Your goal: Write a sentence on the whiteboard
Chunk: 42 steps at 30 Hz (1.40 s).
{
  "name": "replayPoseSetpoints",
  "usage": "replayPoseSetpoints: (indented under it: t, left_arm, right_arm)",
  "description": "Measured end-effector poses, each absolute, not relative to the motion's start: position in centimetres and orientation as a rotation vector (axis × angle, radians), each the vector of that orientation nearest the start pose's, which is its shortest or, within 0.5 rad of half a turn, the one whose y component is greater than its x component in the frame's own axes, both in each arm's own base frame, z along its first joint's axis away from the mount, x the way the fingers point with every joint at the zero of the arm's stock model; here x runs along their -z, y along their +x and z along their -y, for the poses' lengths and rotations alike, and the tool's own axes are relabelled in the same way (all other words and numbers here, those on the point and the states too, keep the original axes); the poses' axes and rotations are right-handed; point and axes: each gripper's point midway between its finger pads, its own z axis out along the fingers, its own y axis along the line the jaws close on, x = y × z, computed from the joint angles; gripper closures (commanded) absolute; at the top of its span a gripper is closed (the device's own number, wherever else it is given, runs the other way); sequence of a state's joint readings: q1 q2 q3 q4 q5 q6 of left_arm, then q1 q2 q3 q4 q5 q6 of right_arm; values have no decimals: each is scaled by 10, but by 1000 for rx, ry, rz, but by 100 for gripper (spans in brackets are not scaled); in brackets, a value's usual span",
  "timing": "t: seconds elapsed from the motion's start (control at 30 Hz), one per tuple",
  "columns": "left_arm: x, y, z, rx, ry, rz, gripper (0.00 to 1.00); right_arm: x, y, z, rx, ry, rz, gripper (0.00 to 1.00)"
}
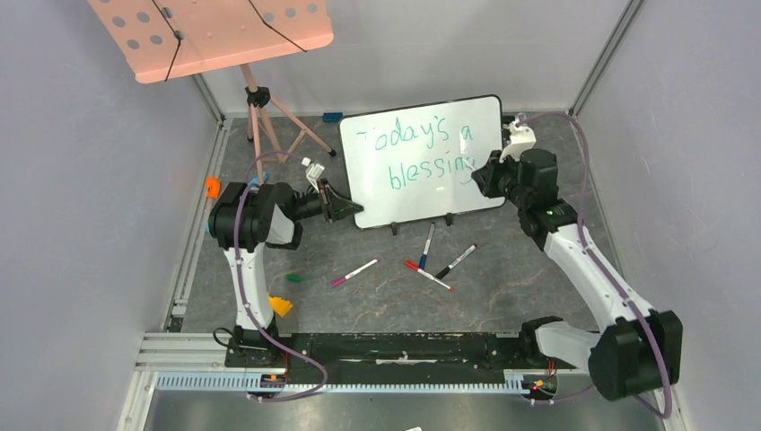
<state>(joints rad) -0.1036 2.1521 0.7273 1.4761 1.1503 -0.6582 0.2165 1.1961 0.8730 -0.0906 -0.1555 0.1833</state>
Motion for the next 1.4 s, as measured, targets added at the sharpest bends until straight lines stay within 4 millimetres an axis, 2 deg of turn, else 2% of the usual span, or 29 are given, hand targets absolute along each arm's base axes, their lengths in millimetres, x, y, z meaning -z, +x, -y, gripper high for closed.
replayPoseSetpoints:
  t: [0.1,0.2,0.3,0.43,0.5,0.87,1.4]
  left_arm:
    - [-74,364,209,1432,556,-1658,64]
    - [-74,364,209,1429,560,-1655,64]
    - [-73,364,209,1427,561,-1655,71]
    - [-73,365,209,1426,561,-1655,93]
    - [-74,364,209,1433,561,-1657,98]
    - [-74,363,210,1444,549,-1664,98]
    - [-74,363,210,1445,549,-1665,98]
  right_arm:
    - [-230,362,-109,-387,-116,-1917,100]
    - [-235,364,-99,-332,-80,-1901,100]
    - [-220,371,-92,-285,-54,-1943,100]
    - [-190,380,-89,-246,-40,-2025,100]
    - [-182,383,-88,-232,-38,-2048,100]
    - [-185,399,-88,-210,-34,-2050,100]
    - [-176,404,-89,-208,-35,-2070,100]
